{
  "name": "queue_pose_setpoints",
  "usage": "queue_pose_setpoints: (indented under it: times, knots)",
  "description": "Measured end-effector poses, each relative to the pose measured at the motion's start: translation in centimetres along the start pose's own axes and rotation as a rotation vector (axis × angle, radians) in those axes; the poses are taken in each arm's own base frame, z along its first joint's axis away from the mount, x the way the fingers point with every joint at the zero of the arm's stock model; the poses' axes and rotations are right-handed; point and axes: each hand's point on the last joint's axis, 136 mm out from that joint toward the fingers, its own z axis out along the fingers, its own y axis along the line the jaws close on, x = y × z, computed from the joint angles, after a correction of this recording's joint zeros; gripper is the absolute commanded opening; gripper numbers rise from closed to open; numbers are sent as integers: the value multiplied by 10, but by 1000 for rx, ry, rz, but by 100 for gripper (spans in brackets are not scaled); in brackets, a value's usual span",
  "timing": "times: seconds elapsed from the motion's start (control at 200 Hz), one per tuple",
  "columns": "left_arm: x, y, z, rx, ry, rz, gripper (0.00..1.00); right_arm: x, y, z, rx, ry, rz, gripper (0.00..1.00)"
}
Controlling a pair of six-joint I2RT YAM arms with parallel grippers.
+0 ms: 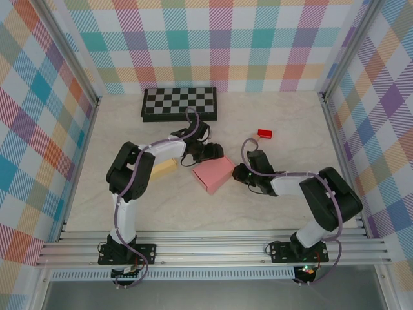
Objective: Fold the paper box
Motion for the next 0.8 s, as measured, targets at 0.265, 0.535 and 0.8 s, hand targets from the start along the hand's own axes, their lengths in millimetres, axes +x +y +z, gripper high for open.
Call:
queue_pose_setpoints:
  times: [0.265,0.535,0.8]
  knots:
    - [-12,27,-17,-27,33,-81,78,-7,22,-30,36,40,-95,10]
    - [1,54,-42,-49,19,-124,78,20,21,-56,83,134,-30,10]
    - [30,52,-38,-9,32,-129,77,77,41,-34,39,243,56,10]
